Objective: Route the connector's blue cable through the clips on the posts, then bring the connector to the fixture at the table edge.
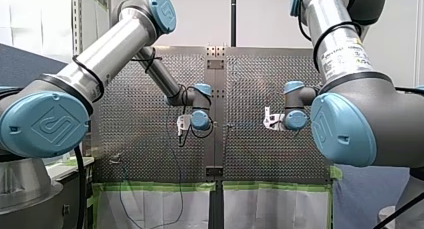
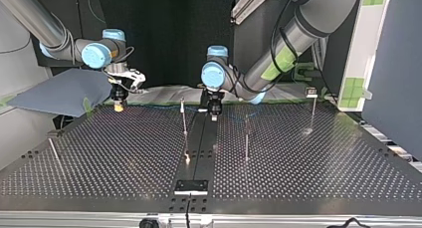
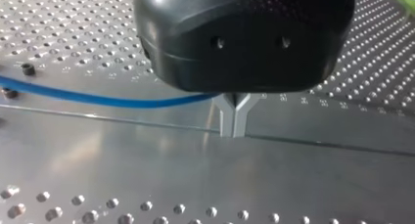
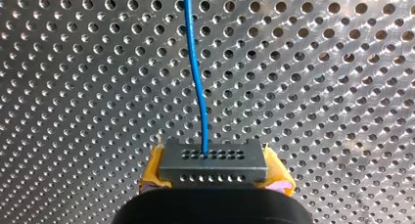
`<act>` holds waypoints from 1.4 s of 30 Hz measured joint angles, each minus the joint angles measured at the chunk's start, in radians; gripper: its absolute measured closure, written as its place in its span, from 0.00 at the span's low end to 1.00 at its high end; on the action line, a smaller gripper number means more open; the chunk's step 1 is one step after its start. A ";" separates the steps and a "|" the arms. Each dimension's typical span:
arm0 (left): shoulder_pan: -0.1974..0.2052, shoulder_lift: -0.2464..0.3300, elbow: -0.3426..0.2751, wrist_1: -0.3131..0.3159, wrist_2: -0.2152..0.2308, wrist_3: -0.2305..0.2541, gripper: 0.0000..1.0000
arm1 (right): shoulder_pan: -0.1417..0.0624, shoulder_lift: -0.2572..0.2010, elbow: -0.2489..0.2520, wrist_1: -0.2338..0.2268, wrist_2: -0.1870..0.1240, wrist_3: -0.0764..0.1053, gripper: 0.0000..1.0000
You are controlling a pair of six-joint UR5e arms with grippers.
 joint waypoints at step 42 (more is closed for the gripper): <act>-0.051 0.049 -0.054 -0.115 0.270 0.034 0.00 | 0.010 0.003 0.000 0.007 -0.027 0.008 1.00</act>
